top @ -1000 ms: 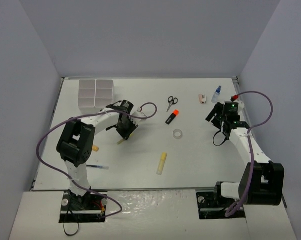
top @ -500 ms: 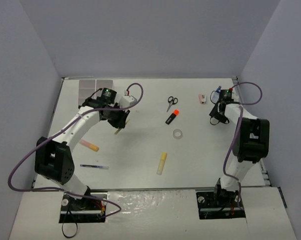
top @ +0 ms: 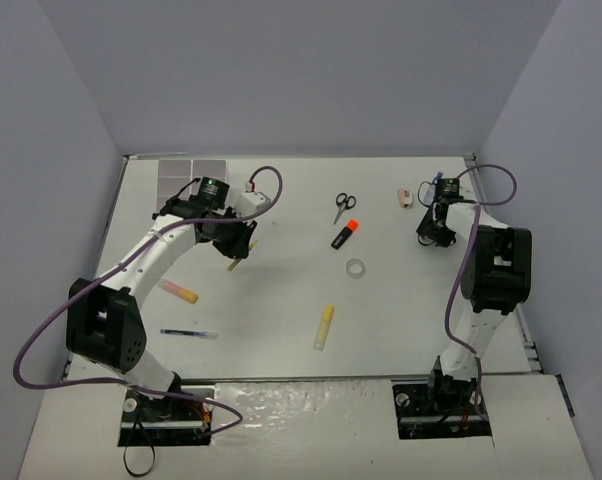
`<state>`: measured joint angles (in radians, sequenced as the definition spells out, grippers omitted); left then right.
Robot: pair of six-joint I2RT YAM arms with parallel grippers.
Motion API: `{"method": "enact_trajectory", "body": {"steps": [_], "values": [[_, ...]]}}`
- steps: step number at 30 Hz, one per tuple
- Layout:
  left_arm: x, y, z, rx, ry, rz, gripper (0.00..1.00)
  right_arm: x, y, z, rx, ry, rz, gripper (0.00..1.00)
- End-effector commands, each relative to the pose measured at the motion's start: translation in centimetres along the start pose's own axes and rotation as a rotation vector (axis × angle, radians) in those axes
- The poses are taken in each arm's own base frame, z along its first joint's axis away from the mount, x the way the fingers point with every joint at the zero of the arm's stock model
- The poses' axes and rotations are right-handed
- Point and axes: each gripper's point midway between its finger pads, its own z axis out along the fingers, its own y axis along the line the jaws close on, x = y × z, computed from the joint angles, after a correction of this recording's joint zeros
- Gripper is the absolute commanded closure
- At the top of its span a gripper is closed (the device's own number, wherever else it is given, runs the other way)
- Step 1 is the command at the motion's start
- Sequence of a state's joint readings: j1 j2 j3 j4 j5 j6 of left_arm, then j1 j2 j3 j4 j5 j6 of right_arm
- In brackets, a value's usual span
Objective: Sort the stationery into containers
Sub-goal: Close the pen cap on the pen.
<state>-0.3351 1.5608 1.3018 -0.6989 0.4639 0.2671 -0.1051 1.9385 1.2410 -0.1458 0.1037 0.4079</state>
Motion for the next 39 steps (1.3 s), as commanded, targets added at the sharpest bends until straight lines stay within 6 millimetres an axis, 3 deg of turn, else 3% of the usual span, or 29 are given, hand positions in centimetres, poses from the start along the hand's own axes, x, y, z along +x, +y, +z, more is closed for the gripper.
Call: {"method": "enact_trajectory", "body": {"steps": [1,11,25,30,33,35,37,39], "values": [[-1.9,0.3,-1.5,-0.01,-0.075,0.004,1.0,-0.4,-0.2,-1.5,-0.013,-0.021,0.028,0.59],[-2.0,0.2,-1.8,-0.008,-0.085,0.0,1.0,0.2,-0.4,-1.9,-0.009,-0.016,0.067,0.57],[-2.2,0.3,-2.8,-0.02,-0.109,0.0,1.0,0.4,-0.5,-1.1,0.001,-0.003,0.054,0.99],[-2.4,0.0,-3.3,-0.009,-0.119,-0.004,1.0,-0.7,1.4,-2.0,-0.098,-0.022,0.014,1.0],[-4.0,-1.1,-5.8,0.013,-0.153,0.033,1.0,-5.4,5.2,-8.1,-0.26,-0.222,-0.02,1.0],[-4.8,-1.7,-7.5,0.018,-0.166,0.062,1.0,-7.1,6.9,-11.3,-0.312,-0.312,-0.039,1.0],[-6.4,-2.3,-10.6,0.011,-0.208,0.116,1.0,-9.7,10.6,-18.1,-0.423,-0.492,-0.089,1.0],[-7.3,-3.1,-13.1,0.004,-0.233,0.129,1.0,-10.7,13.3,-23.4,-0.536,-0.613,-0.123,1.0]]}}
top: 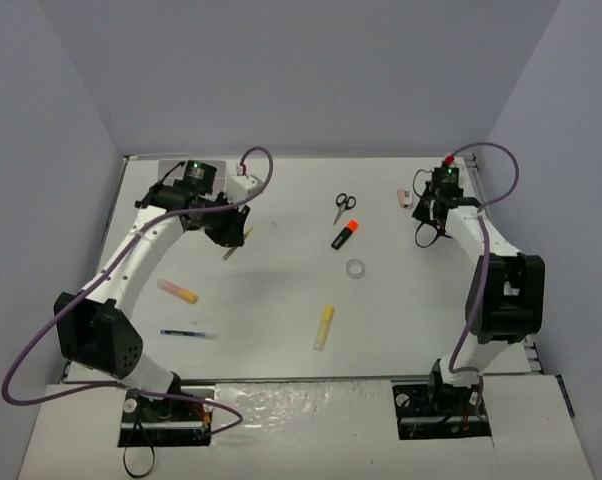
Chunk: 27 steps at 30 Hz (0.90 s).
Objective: Sort the stationery into containers
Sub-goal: Close the pen cap on the pen.
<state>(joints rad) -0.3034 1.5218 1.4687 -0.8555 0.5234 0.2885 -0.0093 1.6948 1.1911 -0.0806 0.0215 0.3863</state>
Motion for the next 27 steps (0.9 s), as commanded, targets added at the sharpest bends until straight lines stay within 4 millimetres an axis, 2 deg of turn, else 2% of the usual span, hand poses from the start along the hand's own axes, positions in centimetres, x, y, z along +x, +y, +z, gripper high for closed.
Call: {"method": "enact_trajectory", "body": {"steps": [1,4,5,6,8,11,13,15,17,20,23,26,27], "values": [[-4.9,-2.8,-8.5,-0.014,-0.175,0.116,1.0,-11.5,12.3,-14.1,-0.37,-0.497,-0.107,1.0],[-5.4,-4.5,-10.4,0.005,-0.251,0.143,1.0,-12.0,17.6,-21.0,-0.566,-0.638,-0.176,1.0],[-5.2,-6.0,-11.3,0.039,-0.293,0.151,1.0,-12.7,18.8,-24.0,-0.63,-0.704,-0.181,1.0],[-5.3,-6.4,-11.6,0.048,-0.321,0.147,1.0,-12.0,20.5,-26.1,-0.699,-0.727,-0.199,1.0],[-6.0,-7.3,-12.2,0.065,-0.399,0.116,1.0,-11.5,22.6,-29.9,-0.833,-0.775,-0.214,1.0],[-5.4,-9.2,-12.8,0.115,-0.469,0.056,1.0,-10.6,25.3,-35.4,-1.015,-0.852,-0.233,1.0],[-5.4,-10.0,-13.8,0.109,-0.549,0.084,1.0,-9.2,27.1,-38.3,-1.121,-0.874,-0.27,1.0],[-6.6,-10.6,-16.1,0.063,-0.689,0.138,1.0,-7.7,28.7,-40.9,-1.232,-0.885,-0.3,1.0],[-6.6,-9.9,-15.8,0.025,-0.764,0.092,1.0,-5.7,30.0,-43.0,-1.333,-0.889,-0.306,1.0],[-6.1,-11.0,-15.3,0.091,-0.791,0.075,1.0,-2.3,31.8,-46.0,-1.469,-0.887,-0.305,1.0],[-6.4,-11.5,-14.7,0.148,-0.828,0.014,1.0,0.8,33.5,-47.8,-1.552,-0.869,-0.328,1.0],[-6.7,-11.9,-15.4,0.155,-0.884,0.019,1.0,4.2,35.2,-49.4,-1.613,-0.848,-0.376,1.0],[-6.7,-12.1,-15.7,0.155,-0.903,0.03,1.0,4.7,35.4,-49.5,-1.619,-0.843,-0.376,1.0]]}}
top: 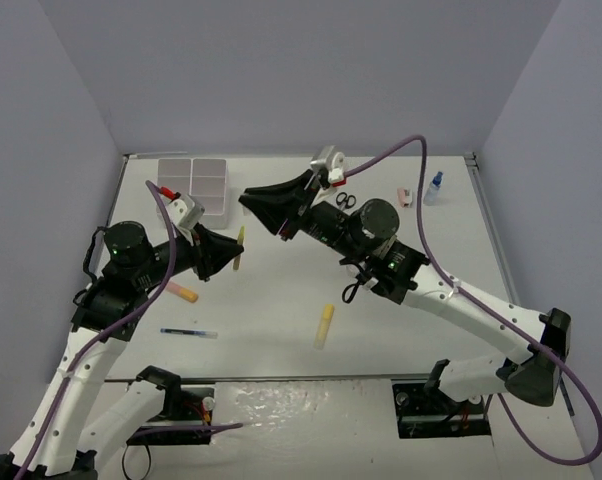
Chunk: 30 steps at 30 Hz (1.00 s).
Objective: Sort the stationery into containers
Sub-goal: Close the pen cap on the pen.
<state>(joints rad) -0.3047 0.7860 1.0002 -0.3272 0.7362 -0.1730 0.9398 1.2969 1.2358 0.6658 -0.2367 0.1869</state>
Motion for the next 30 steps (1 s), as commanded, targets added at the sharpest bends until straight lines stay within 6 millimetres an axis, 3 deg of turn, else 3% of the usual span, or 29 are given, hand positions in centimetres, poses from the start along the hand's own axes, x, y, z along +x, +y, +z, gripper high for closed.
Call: {"method": "enact_trajectory", "body": {"steps": [1,8,15,30], "values": [[-5.4,-2.0,-0.4,0.067,-0.224,0.061,1.0,-2.4,4.0,1.4,-0.105,-0.142,-0.05,1.0],[-5.0,-2.7,-2.1,0.052,-0.305,0.111,1.0,-1.3,4.8,1.8,-0.123,-0.133,-0.013,1.0],[-3.6,-3.3,-2.9,0.058,-0.288,0.15,1.0,-0.3,4.2,1.9,-0.093,-0.104,-0.022,1.0],[-3.7,-2.4,-3.0,0.006,-0.279,0.162,1.0,-0.5,5.3,2.7,-0.149,-0.126,0.04,1.0]]}}
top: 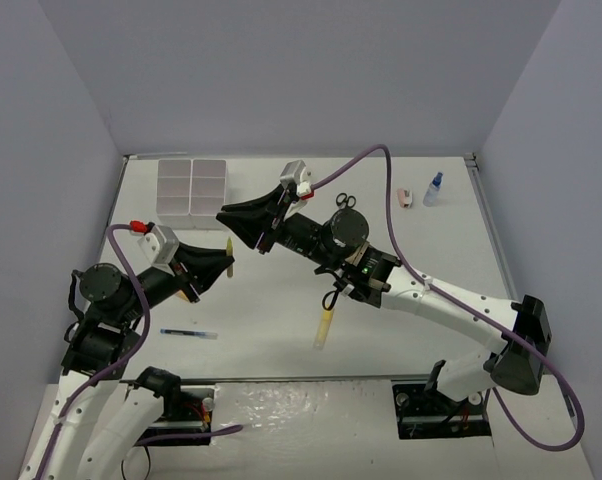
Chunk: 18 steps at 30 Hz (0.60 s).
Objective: Sort the stationery into containers
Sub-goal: Close the pen cap on the pen.
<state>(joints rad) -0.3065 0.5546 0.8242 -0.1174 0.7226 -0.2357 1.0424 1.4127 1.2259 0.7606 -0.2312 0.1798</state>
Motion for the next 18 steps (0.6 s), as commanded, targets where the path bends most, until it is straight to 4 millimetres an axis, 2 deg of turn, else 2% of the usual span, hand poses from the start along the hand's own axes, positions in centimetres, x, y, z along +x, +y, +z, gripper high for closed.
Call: {"method": "enact_trajectory", "body": {"steps": [1,6,14,18], "values": [[-2.59,0.19,0.12,-0.017,-0.065,0.064,1.0,-5.46,2.02,0.36,-0.07,-0.171,0.0,1.0],[-1.86,0.56,0.03,-0.039,-0.054,0.043,1.0,-5.98,2.15,-0.06,-0.071,-0.179,-0.001,1.0],[-2.39,1.04,-0.01,-0.068,-0.064,0.061,1.0,-5.87,1.92,-0.4,-0.054,-0.164,-0.006,1.0],[-2.63,1.18,0.04,-0.073,-0.069,0.067,1.0,-5.17,1.72,-0.11,-0.048,-0.145,-0.002,1.0]]}}
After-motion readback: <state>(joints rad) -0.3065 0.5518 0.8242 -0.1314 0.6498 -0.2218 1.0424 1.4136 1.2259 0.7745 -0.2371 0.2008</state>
